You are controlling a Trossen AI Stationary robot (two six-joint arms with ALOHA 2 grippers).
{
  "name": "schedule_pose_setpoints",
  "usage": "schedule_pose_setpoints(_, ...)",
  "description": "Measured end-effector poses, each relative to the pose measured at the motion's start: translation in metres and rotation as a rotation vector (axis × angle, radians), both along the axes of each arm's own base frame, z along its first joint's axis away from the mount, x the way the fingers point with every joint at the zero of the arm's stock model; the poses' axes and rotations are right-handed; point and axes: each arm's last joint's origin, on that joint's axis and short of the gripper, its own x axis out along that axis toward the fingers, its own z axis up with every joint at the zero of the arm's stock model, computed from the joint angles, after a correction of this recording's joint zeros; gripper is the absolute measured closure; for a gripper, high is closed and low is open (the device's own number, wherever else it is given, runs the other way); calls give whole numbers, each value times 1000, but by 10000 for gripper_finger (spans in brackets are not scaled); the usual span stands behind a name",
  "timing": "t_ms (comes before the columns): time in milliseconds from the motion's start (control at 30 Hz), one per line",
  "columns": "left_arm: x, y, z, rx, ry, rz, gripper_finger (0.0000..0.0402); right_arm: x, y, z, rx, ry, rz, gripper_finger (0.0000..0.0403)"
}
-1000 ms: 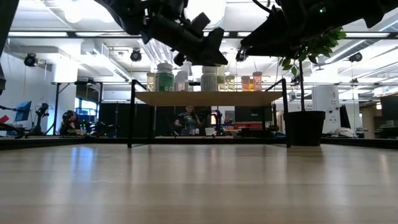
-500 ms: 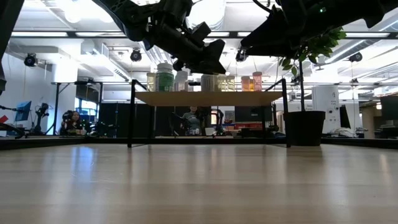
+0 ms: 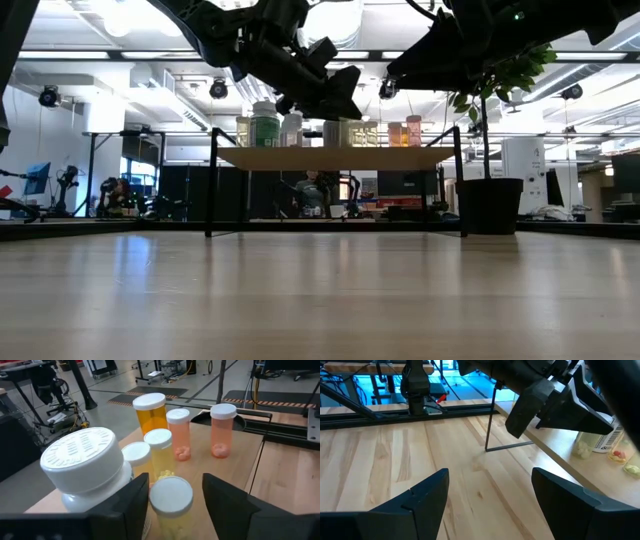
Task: Pick and place medicine bottles onto shelf by color
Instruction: Return to Home Position
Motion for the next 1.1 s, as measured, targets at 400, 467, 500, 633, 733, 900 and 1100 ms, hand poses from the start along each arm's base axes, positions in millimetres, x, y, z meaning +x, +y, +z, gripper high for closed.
schedule_pose_setpoints(400,-1,-1,2,2,-6,-2,225,0,0,0,0,1,0,130)
schedule_pose_setpoints(467,-1,-1,4,3,-10,-4,225,0,0,0,0,1,0,131)
schedule_pose_setpoints(500,-2,-2,5,4,-14,-5,225,0,0,0,0,1,0,131)
schedule_pose_setpoints(633,-3,-5,8,5,-20,-13,225,0,0,0,0,0,0,131)
schedule_pose_setpoints(733,-5,-8,13,6,-25,-21,225,0,0,0,0,-1,0,131)
schedule_pose_setpoints(900,-13,-15,26,5,-20,-33,225,0,0,1,1,-7,1,131)
schedule_pose_setpoints(1100,-29,-29,54,24,-54,-95,225,-4,-1,7,-29,-8,23,133)
